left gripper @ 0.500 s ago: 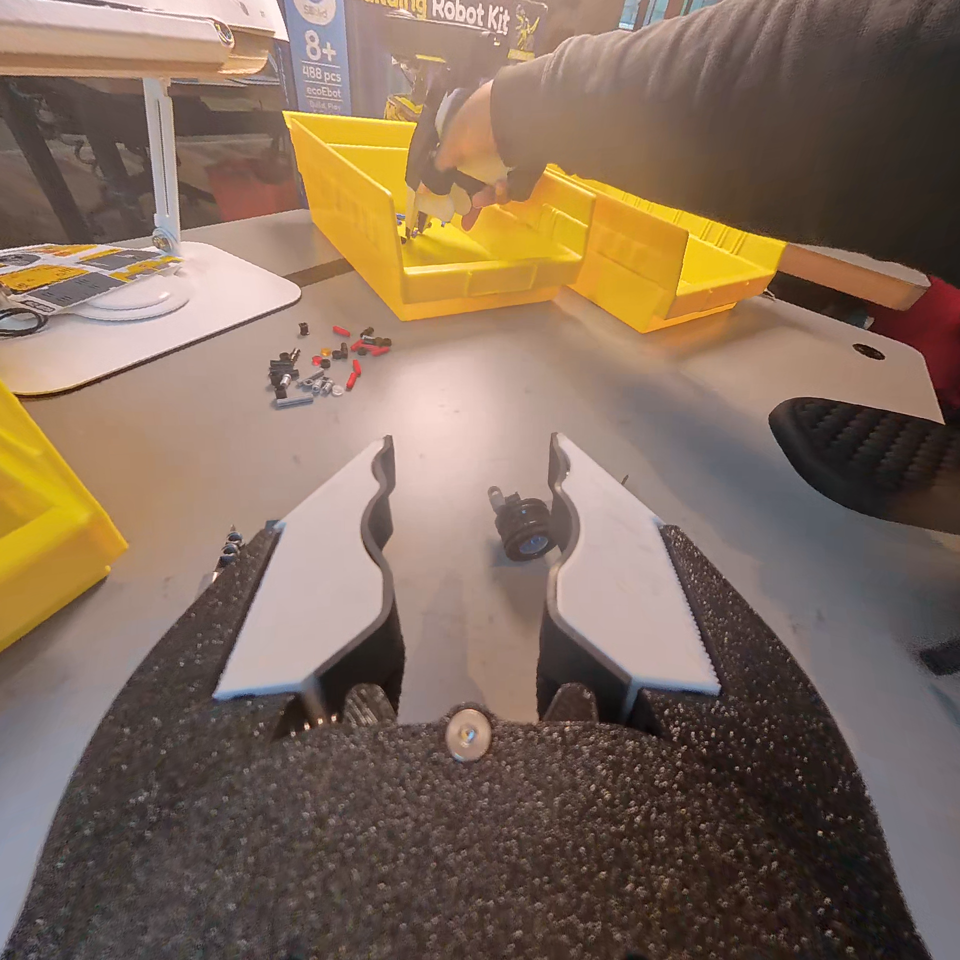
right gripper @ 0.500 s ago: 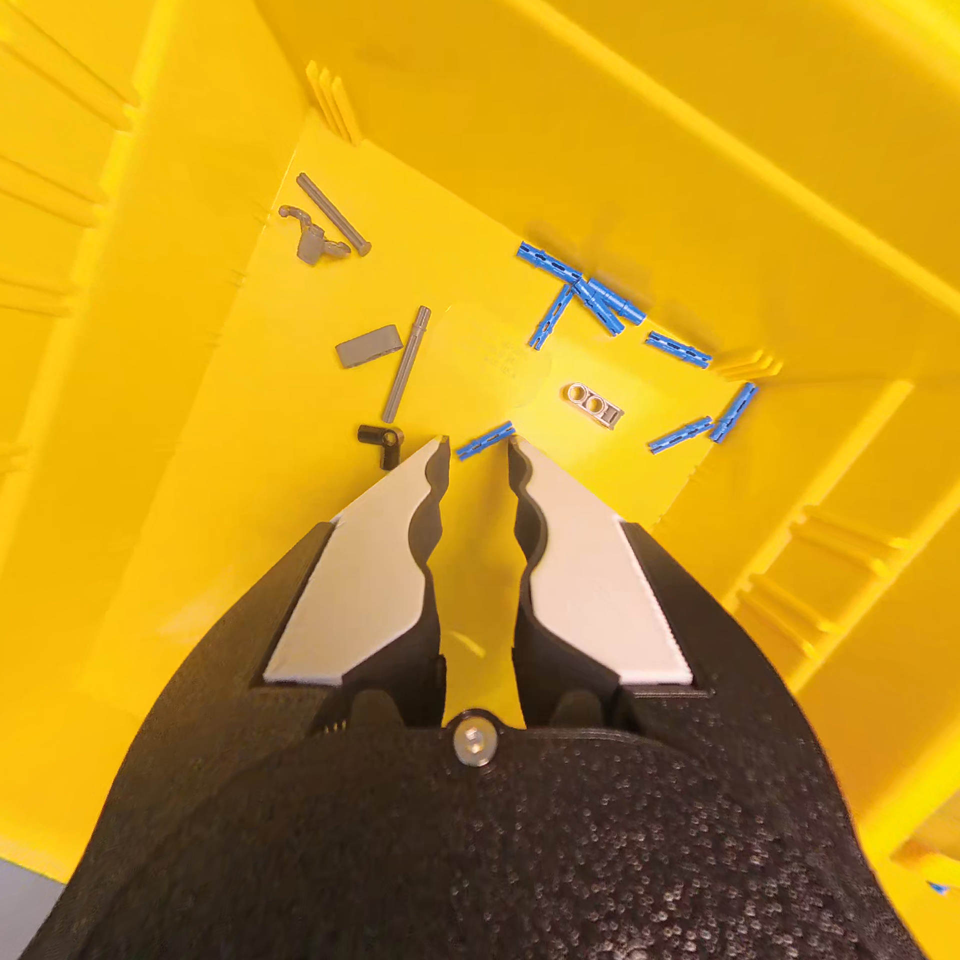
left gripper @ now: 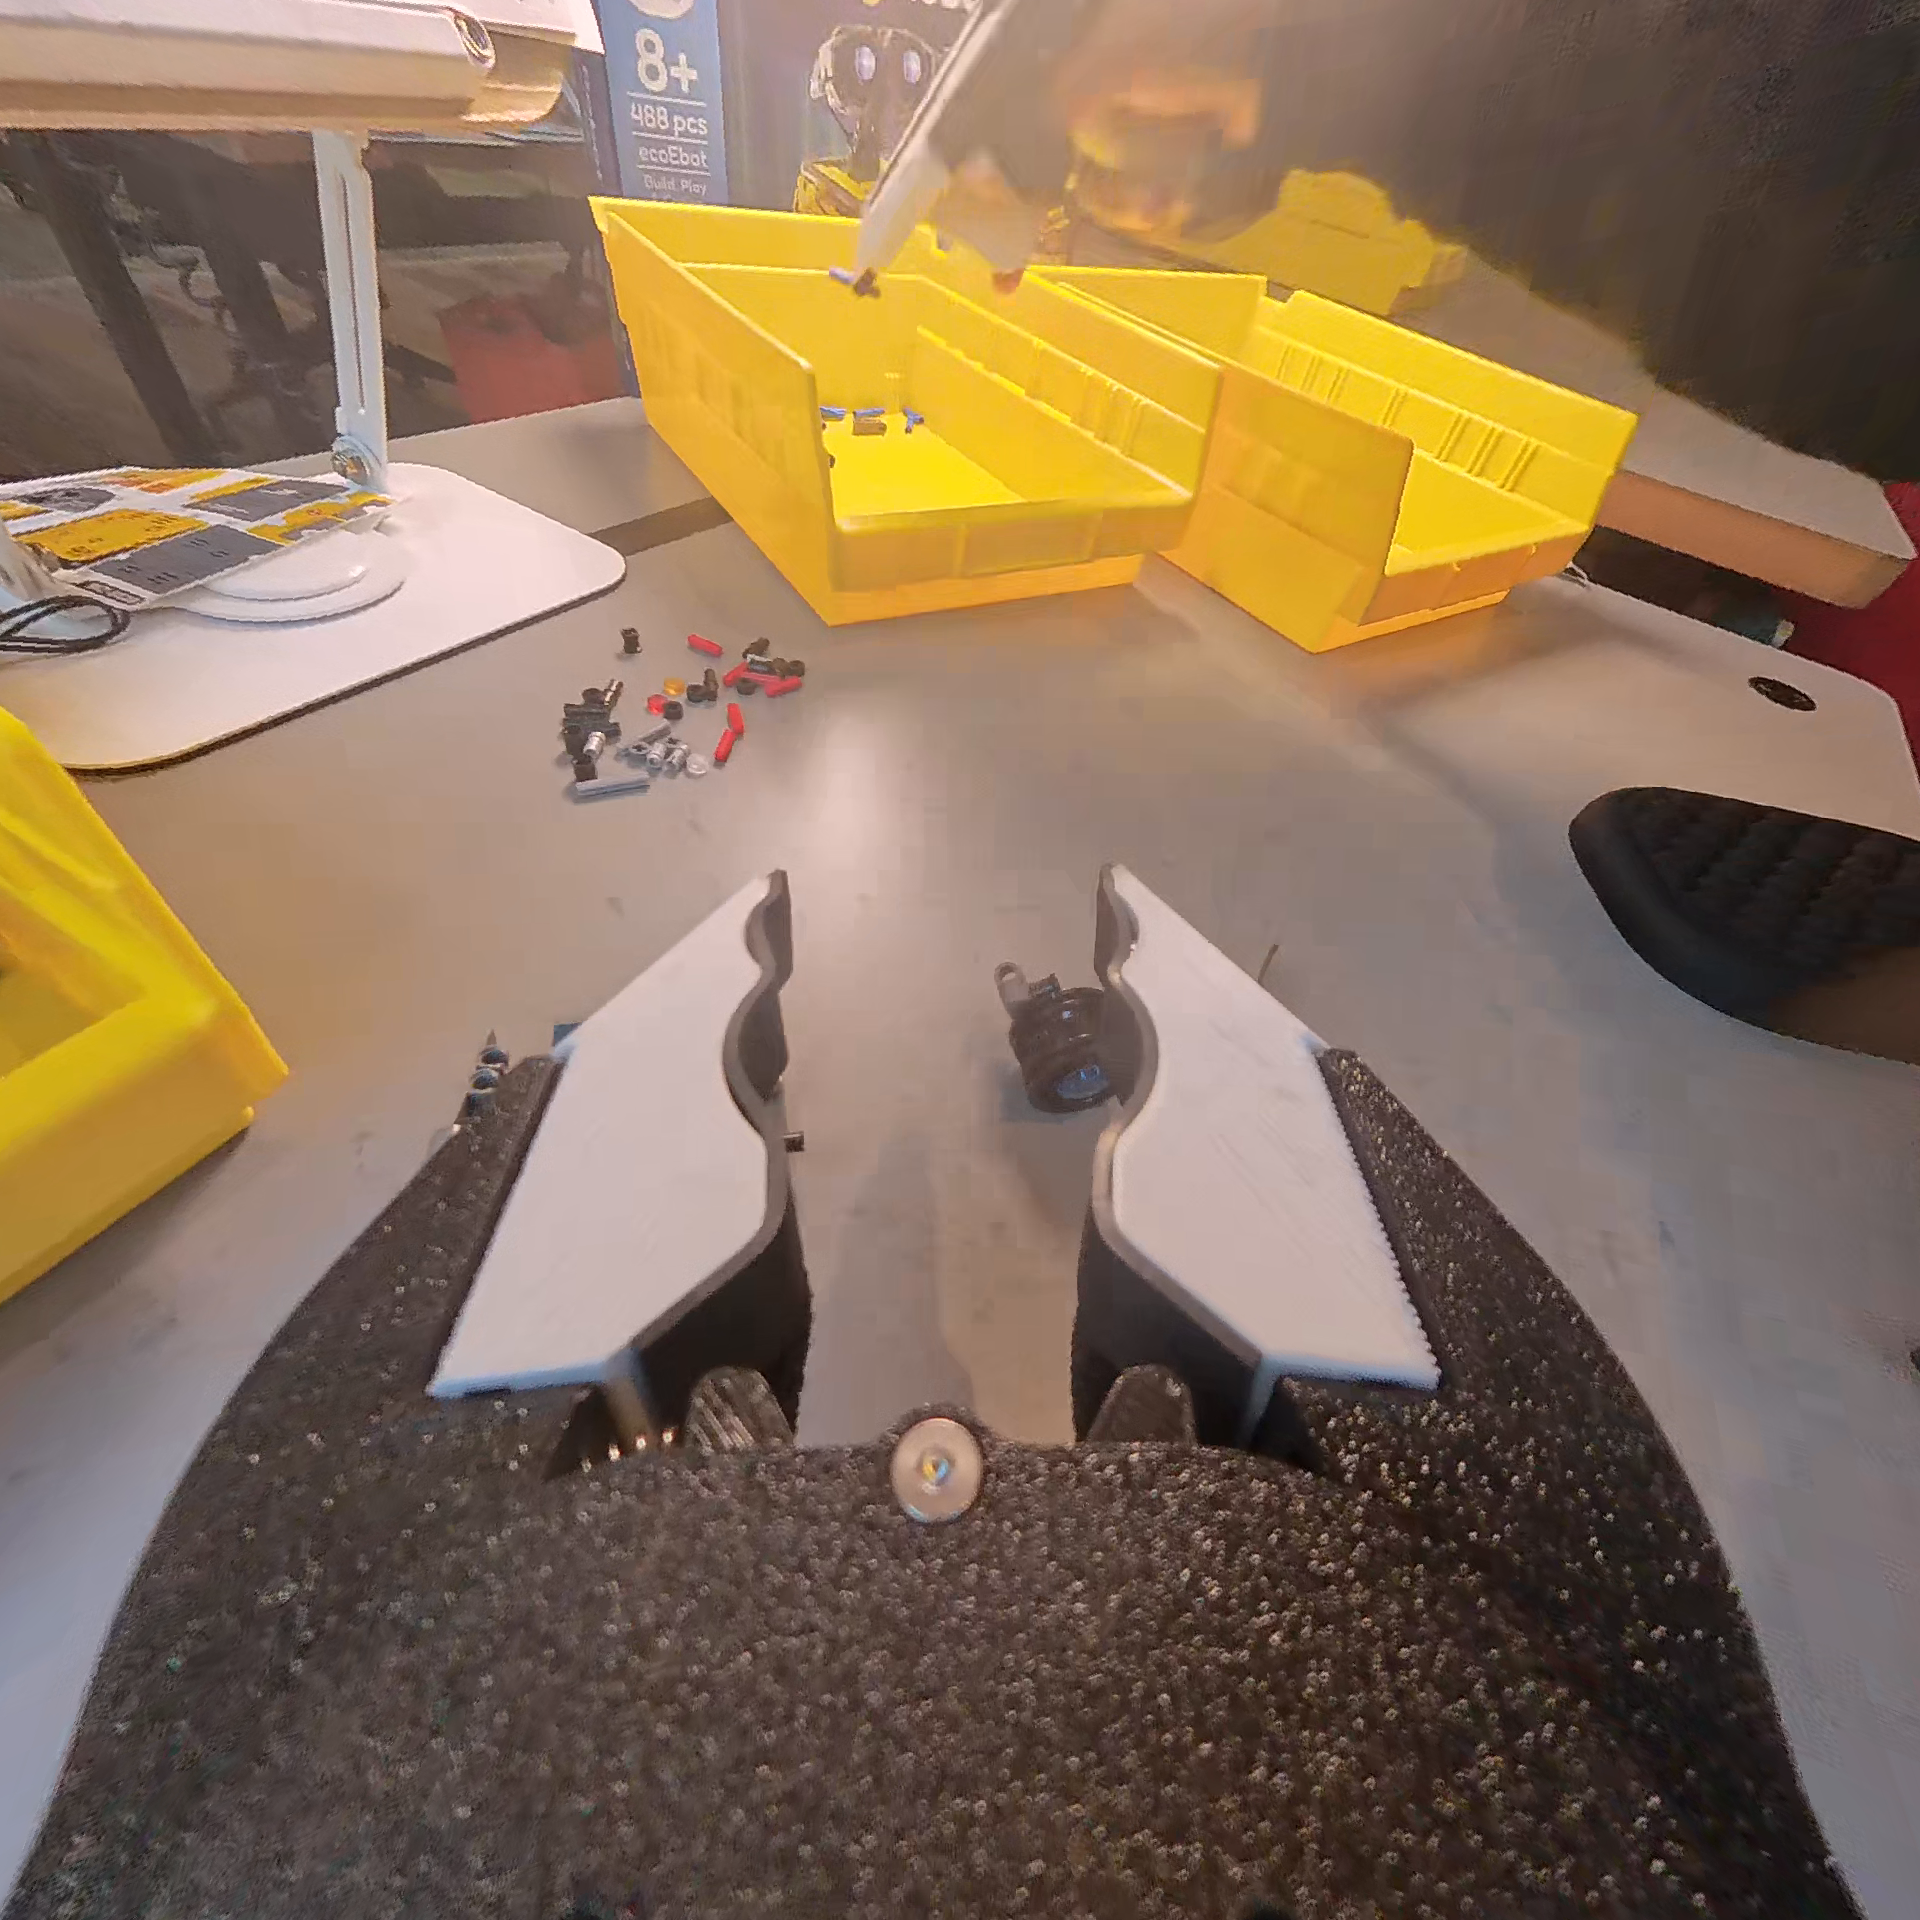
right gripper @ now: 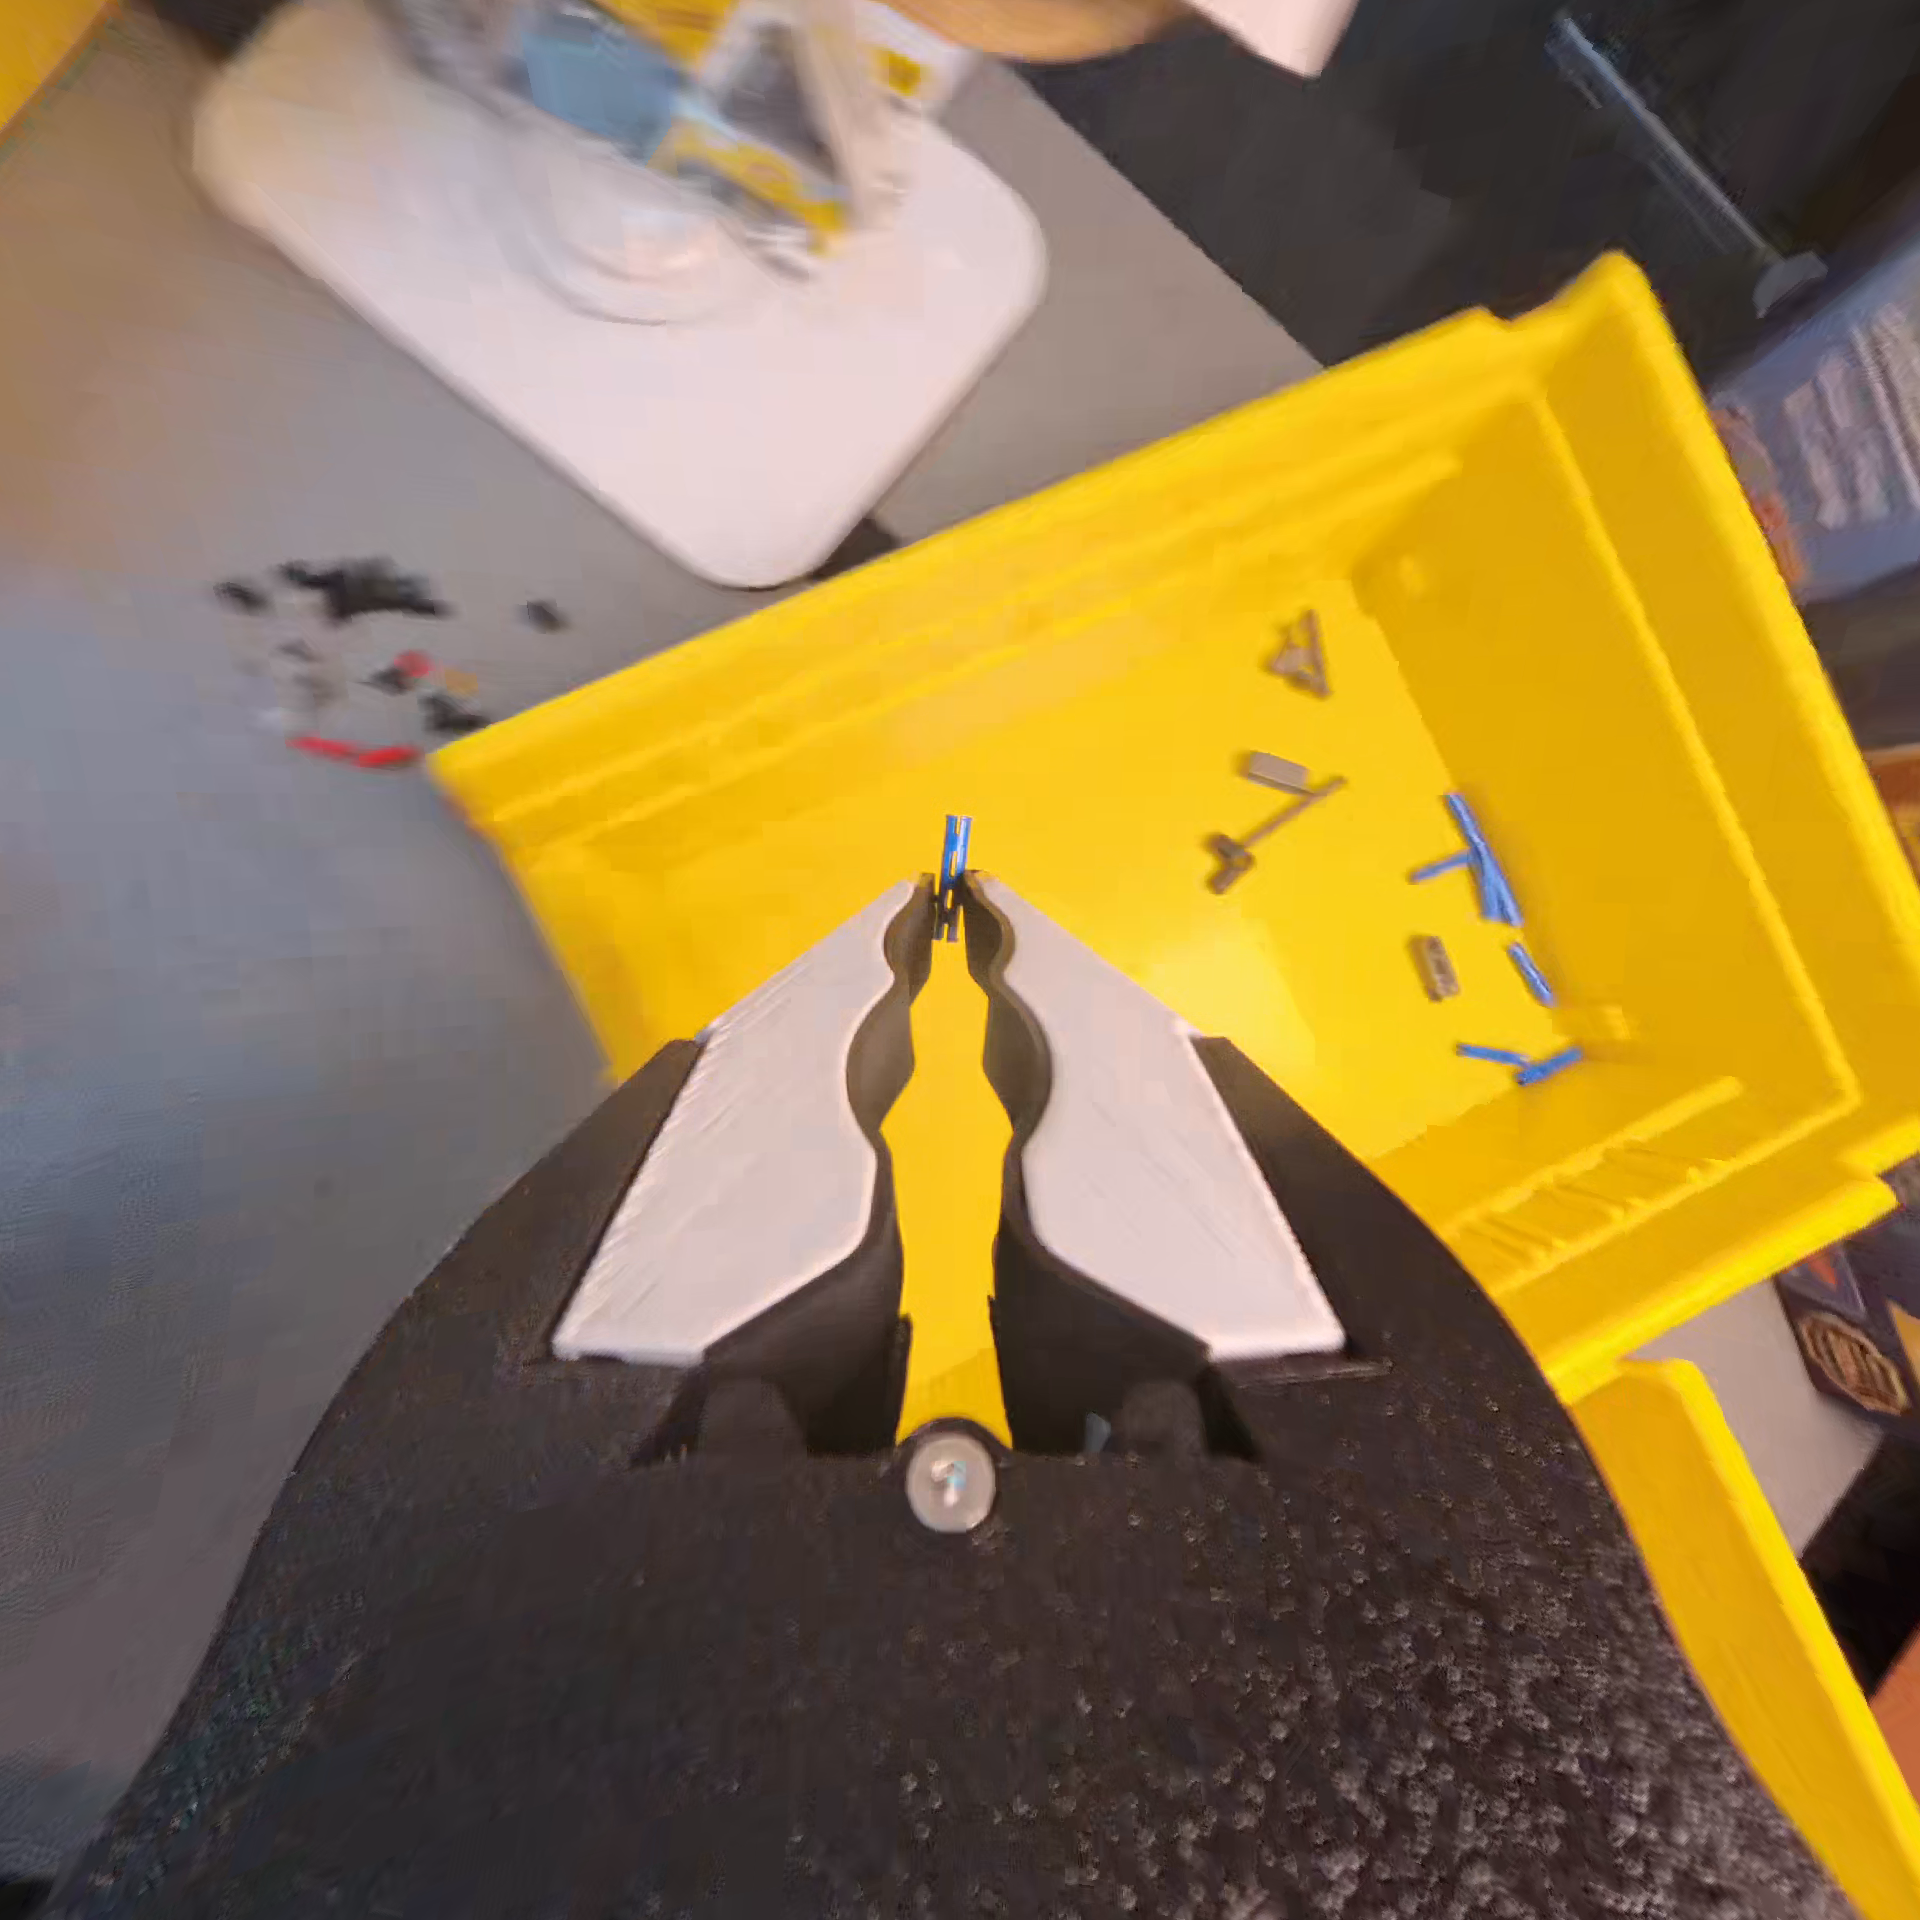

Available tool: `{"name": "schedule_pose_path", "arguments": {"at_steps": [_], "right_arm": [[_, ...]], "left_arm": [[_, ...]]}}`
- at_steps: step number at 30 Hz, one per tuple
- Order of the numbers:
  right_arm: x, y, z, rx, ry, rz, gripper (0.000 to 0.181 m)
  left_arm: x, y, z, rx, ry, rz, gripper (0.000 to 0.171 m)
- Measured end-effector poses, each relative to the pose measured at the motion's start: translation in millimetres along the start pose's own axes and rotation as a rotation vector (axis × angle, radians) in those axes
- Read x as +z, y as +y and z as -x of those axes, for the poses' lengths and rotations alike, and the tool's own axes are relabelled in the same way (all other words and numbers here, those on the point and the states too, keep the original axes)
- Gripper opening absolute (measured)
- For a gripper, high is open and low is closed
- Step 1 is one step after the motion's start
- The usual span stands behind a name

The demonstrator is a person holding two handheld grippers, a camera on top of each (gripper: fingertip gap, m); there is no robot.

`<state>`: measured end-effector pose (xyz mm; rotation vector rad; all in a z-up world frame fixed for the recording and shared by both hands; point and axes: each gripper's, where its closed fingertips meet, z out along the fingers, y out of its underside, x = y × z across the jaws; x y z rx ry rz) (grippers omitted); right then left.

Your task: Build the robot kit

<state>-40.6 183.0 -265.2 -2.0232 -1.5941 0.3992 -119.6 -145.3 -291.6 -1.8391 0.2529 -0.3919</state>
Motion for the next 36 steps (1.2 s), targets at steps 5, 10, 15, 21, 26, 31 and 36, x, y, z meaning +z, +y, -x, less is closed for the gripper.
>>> {"name": "schedule_pose_path", "arguments": {"at_steps": [5,10,15,21,26,31,36], "right_arm": [[-37.3,67.9,178.0,-0.276,-0.257,-0.014,0.005],[-5.9,132.9,252.0,-0.391,-0.263,0.051,0.005],[-6.8,122.8,246.8,-0.358,-0.323,0.064,0.018],[-36.5,-13.4,44.3,0.018,0.07,-0.184,0.023],[33.1,4.6,-105.3,0.485,0.229,-0.004,0.035],[80.8,39.7,-150.7,0.651,0.349,0.085,0.026],[102.8,49.8,-157.7,0.671,0.369,0.106,0.017]], "left_arm": [[-1.4,1.4,8.4,0.027,-0.052,0.015,0.061],[-1.0,1.0,4.3,0.047,-0.046,0.015,0.059],[-1.0,-0.1,-1.6,0.069,-0.037,0.016,0.059],[-2.3,-3.7,-4.8,0.075,-0.027,0.005,0.058],[-1.6,-2.0,-5.8,0.067,-0.02,0.01,0.057],[-0.5,0.2,-6.9,0.061,-0.011,0.018,0.056],[-0.7,-1.2,-8.0,0.03,0.013,0.012,0.056]]}}
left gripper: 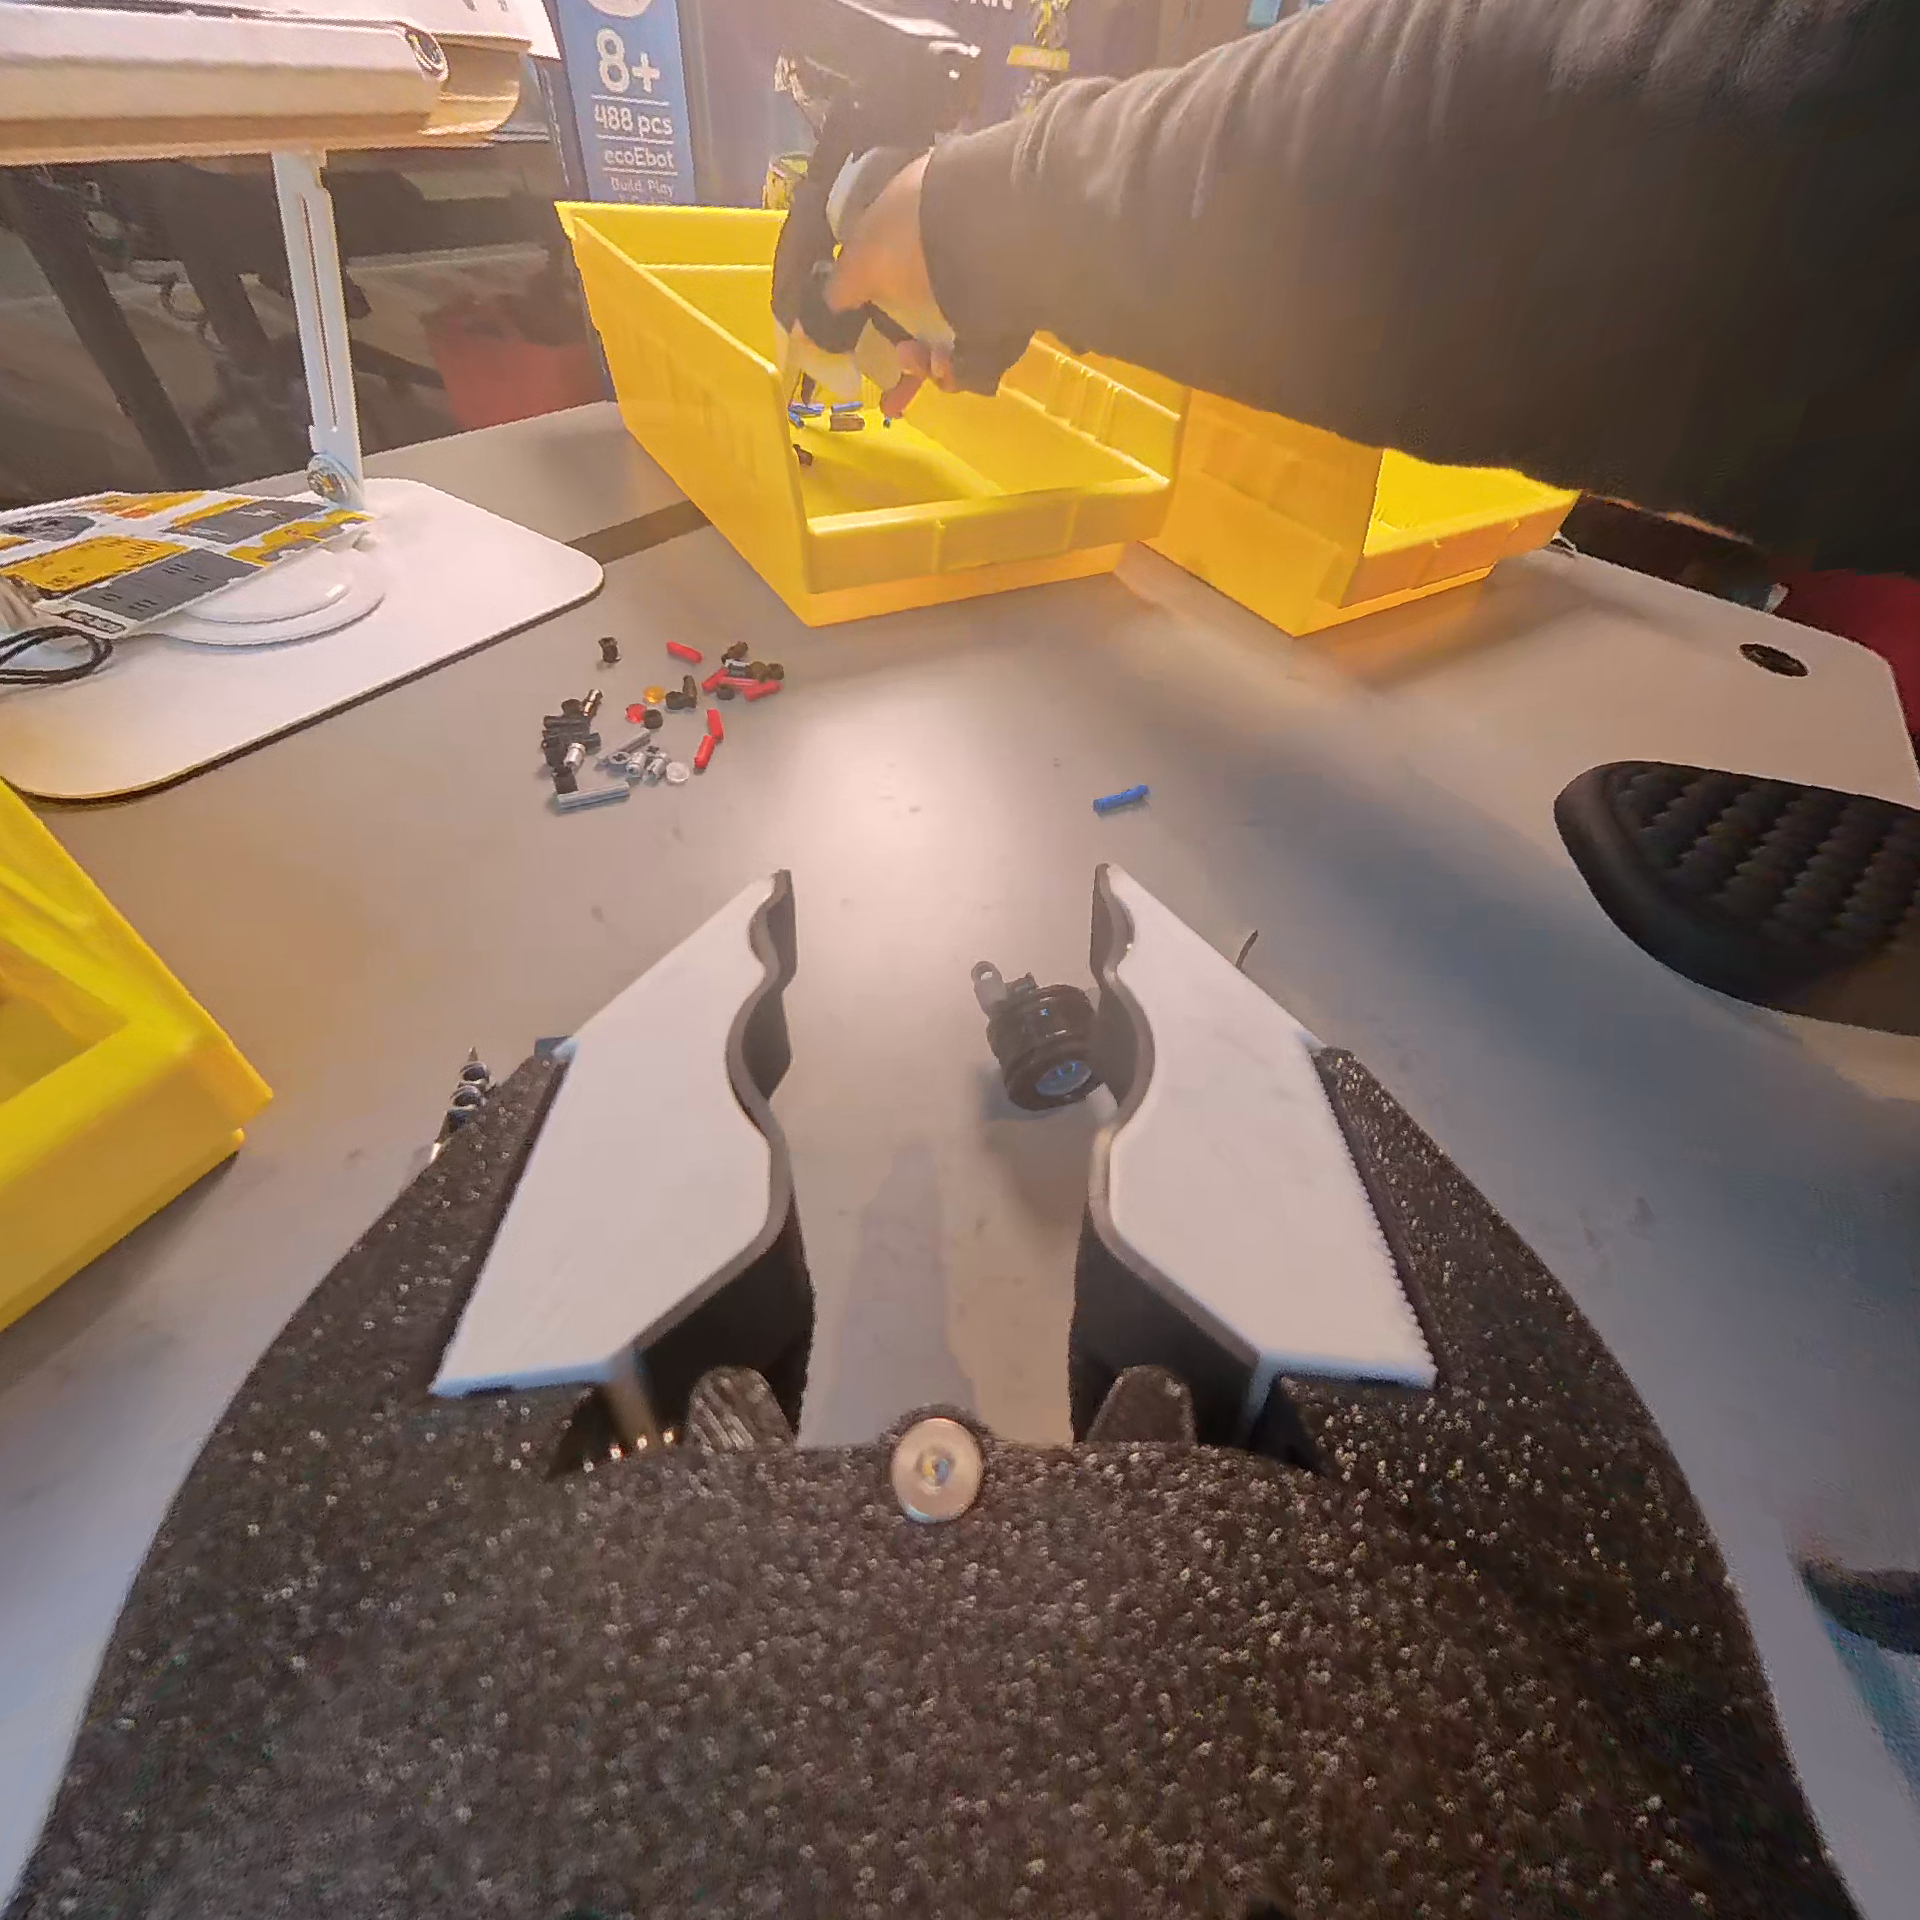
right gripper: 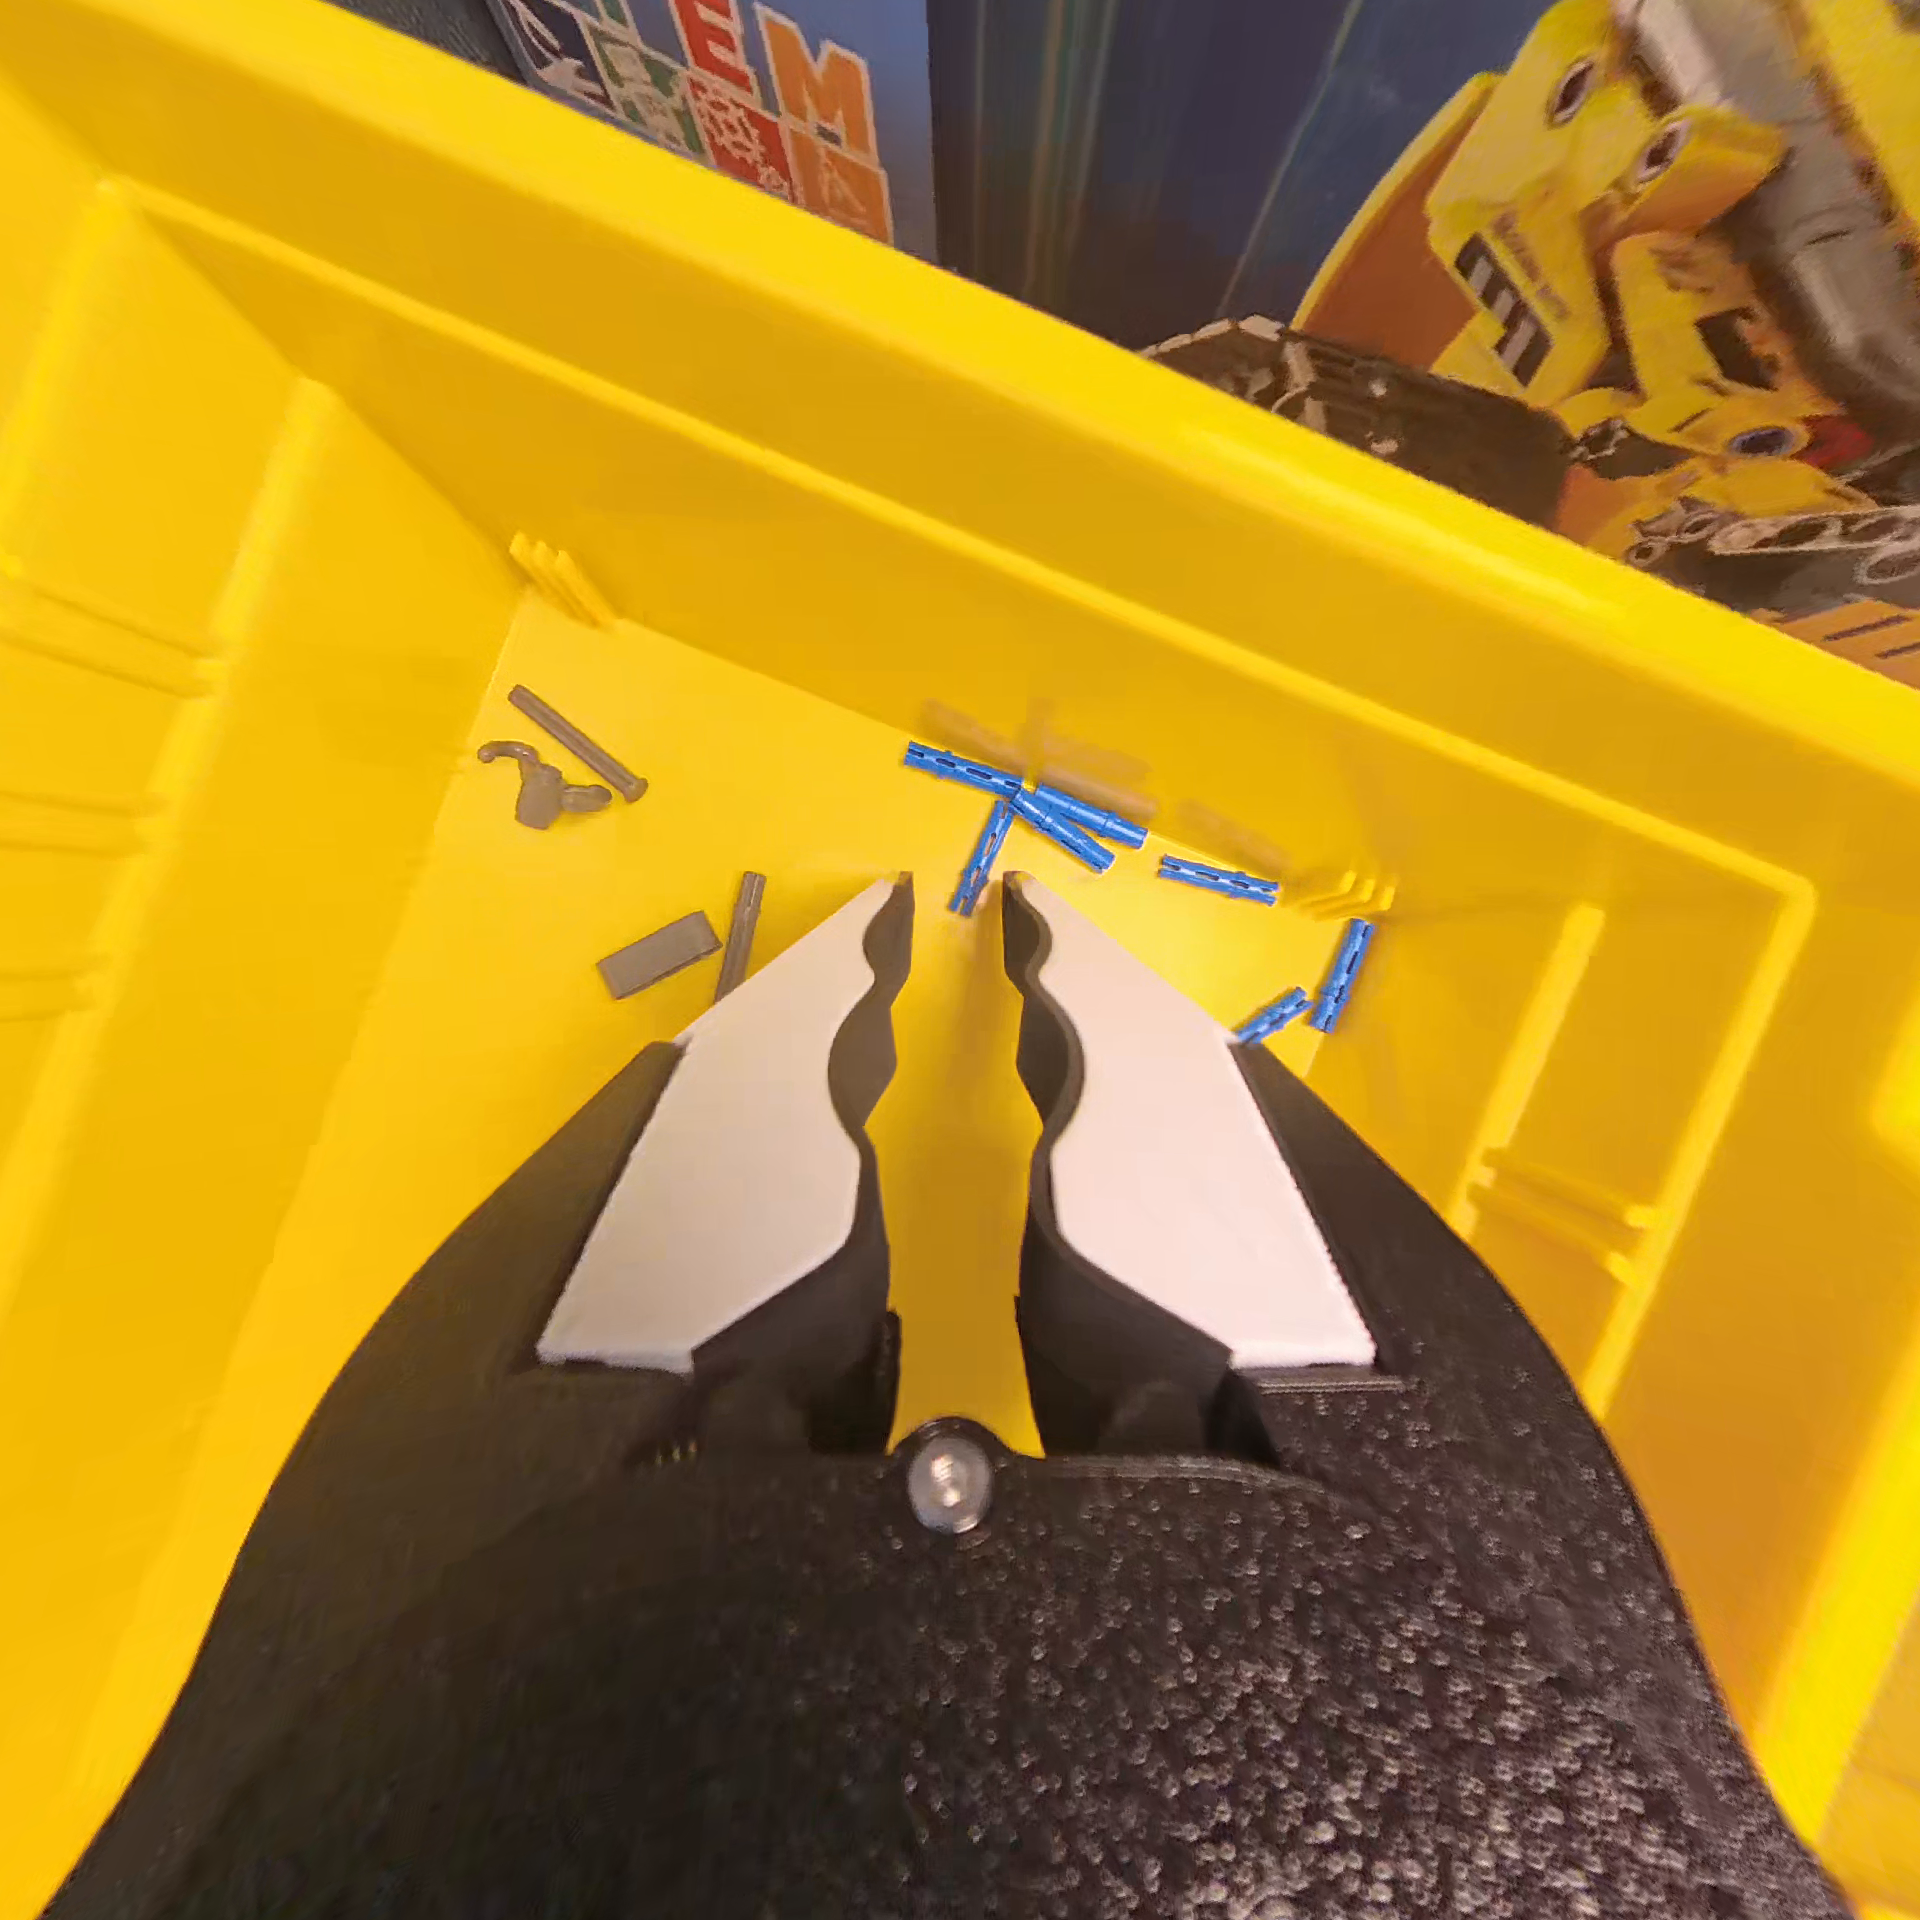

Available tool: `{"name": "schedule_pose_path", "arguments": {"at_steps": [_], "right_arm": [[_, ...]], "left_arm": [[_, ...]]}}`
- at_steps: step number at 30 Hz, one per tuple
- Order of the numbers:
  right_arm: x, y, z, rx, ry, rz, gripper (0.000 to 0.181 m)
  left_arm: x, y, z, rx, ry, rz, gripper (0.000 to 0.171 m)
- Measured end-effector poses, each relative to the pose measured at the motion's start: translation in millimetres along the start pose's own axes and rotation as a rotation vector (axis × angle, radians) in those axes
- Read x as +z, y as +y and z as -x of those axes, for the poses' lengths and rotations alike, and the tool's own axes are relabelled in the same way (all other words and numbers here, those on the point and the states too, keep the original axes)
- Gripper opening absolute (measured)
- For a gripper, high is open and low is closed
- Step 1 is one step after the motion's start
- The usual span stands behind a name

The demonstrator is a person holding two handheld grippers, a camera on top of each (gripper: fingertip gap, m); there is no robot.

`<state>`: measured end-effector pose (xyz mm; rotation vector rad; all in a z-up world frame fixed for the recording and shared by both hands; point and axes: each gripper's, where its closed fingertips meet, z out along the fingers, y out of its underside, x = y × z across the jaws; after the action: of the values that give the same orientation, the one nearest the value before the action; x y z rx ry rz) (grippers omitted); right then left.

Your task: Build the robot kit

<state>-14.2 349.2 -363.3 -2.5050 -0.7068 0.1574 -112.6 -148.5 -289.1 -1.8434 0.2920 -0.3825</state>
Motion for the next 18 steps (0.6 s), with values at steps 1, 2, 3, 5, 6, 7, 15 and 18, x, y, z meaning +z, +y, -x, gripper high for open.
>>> {"name": "schedule_pose_path", "arguments": {"at_steps": [1,2,3,5,6,7,15,18], "right_arm": [[4.1,2.1,-0.6,0.002,0.003,0.008,0.015],[7.5,3.2,-1.8,0.008,0.008,0.005,0.013],[8.8,0.8,-0.4,0.027,-0.007,-0.018,0.008],[10.5,-1.1,0.6,0.047,-0.024,-0.04,0.005],[10.5,-1.1,0.7,0.043,-0.027,-0.042,0.005],[10.0,-0.6,1.0,0.041,-0.033,-0.038,0.005],[-112.5,-14.4,69.7,-0.246,-0.291,-0.29,0.005],[-199.2,34.7,127.1,-0.51,-0.461,-0.402,0.005]], "left_arm": [[-0.2,-0.3,0.5,-0.004,0.001,-0.002,0.056],[-0.2,0.1,1.5,-0.006,-0.001,-0.001,0.056],[0.1,1.1,2.7,-0.009,-0.004,0.002,0.056],[0.7,3.1,4.5,-0.017,-0.006,0.008,0.056],[1.0,3.6,4.8,-0.021,-0.005,0.009,0.056],[1.2,3.8,4.8,-0.022,-0.004,0.009,0.056],[2.4,8.4,9.5,0.016,-0.044,0.025,0.056],[0.6,4.8,9.4,0.037,-0.055,0.016,0.056]]}}
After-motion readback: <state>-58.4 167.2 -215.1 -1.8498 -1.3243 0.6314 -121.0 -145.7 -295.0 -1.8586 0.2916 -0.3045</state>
